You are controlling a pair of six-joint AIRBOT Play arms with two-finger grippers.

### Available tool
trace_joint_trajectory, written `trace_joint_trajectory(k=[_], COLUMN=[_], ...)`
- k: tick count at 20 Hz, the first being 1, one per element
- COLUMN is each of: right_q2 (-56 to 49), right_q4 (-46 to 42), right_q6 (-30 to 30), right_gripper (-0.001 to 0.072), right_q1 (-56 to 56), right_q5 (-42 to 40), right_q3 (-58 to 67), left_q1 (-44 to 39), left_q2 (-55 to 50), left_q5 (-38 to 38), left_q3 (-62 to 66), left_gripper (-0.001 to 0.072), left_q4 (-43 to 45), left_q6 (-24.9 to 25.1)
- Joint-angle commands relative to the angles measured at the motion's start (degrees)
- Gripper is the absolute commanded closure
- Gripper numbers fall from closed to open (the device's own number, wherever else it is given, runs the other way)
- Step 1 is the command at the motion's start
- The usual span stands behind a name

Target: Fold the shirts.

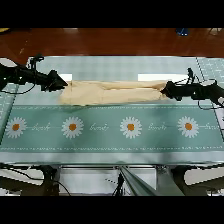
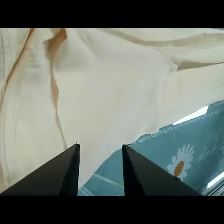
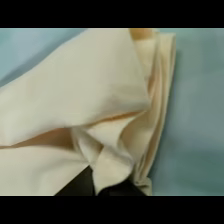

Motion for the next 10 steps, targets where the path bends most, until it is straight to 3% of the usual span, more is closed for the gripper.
trace_joint_trajectory(k=[1, 3, 5, 6, 10], right_q2=[0.2, 2.8, 7.8, 10.8, 22.8], right_q4=[-4.7, -5.1, -5.4, -5.4, -5.4], right_q6=[0.9, -1.2, -2.5, -2.8, -2.6], right_gripper=[0.0693, 0.0694, 0.0694, 0.0695, 0.0695], right_q1=[1.7, 1.0, 0.8, 0.8, 0.9], right_q5=[2.0, 4.6, 5.6, 5.7, 7.7], right_q3=[-0.1, -0.1, -0.1, -0.1, -0.1], left_q1=[-0.1, -0.1, -0.1, -0.2, -3.7], left_q2=[0.0, 0.2, 0.7, 1.0, 2.2], left_q5=[0.0, -0.2, -0.2, -0.4, -2.9], left_q3=[0.1, 0.1, 0.1, 0.1, 0.0], left_gripper=[0.0372, 0.0403, 0.0621, 0.0685, 0.0685], left_q4=[-0.1, -0.9, -3.2, -5.2, -10.4], left_q6=[0.0, 0.0, 0.0, 0.0, 0.2])
